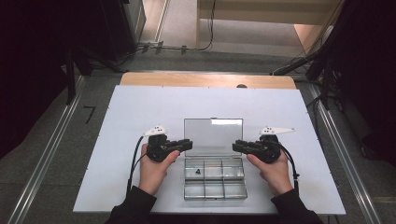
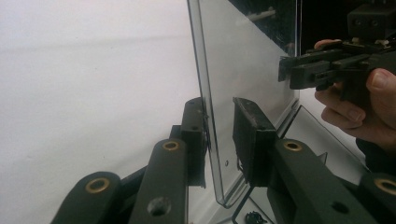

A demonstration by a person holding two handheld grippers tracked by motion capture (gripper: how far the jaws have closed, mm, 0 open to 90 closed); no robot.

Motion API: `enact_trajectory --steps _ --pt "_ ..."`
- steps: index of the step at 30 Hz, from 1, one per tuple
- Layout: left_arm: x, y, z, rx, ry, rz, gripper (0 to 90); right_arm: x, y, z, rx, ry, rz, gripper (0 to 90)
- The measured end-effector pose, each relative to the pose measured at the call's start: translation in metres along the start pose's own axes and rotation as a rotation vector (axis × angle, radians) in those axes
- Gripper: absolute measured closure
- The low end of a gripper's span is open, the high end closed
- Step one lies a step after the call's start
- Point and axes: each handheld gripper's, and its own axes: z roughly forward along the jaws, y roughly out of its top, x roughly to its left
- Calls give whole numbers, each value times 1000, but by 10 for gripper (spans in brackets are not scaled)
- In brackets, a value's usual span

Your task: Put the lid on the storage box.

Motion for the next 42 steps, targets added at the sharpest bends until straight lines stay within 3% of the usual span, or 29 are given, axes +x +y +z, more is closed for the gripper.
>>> enact_trajectory --steps 11,18,23,33,42 --pt "-4 2 -4 -5 -9 44 772 4 -2 -5 -23 -5 -64 718" --pt "-7 11 -9 -63 -19 51 692 7 -5 -7 -37 -19 -98 720" --pt "-12 16 -12 -101 -20 76 685 10 -5 -8 -41 -33 -131 719" --pt "-16 16 -11 -104 -23 101 730 14 -7 -11 -42 -44 -157 711" --pt "-17 15 -13 -102 -41 114 736 16 -5 -13 -40 -32 -147 626"
